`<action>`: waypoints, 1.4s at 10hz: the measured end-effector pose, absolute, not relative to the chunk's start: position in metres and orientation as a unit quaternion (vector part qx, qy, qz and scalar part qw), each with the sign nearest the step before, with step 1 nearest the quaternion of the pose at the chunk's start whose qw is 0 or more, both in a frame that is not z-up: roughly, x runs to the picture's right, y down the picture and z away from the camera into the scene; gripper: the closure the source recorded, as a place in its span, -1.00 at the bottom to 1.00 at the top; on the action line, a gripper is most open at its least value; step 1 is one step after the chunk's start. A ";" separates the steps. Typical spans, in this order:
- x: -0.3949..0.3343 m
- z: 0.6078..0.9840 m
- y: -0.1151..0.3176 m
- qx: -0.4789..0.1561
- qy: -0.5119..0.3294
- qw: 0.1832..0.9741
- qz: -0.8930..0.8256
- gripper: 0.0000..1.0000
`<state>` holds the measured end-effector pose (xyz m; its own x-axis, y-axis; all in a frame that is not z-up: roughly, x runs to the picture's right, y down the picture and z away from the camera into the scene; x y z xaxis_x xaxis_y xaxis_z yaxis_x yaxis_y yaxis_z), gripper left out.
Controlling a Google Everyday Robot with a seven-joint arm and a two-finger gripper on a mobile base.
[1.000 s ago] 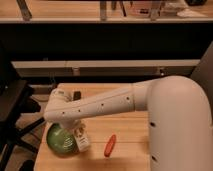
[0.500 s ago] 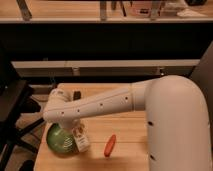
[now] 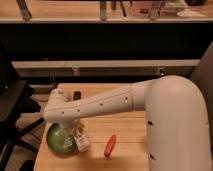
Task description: Place the bottle in the ceramic bowl
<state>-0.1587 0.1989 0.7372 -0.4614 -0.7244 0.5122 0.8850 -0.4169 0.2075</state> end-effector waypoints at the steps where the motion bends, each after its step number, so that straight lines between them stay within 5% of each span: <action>1: -0.159 0.737 0.199 -0.174 -0.230 0.488 -0.824 0.50; 4: -0.159 0.738 0.199 -0.174 -0.231 0.486 -0.825 0.23; 8: -0.160 0.739 0.200 -0.173 -0.233 0.483 -0.826 0.38; 14: -0.161 0.740 0.201 -0.172 -0.234 0.482 -0.827 0.07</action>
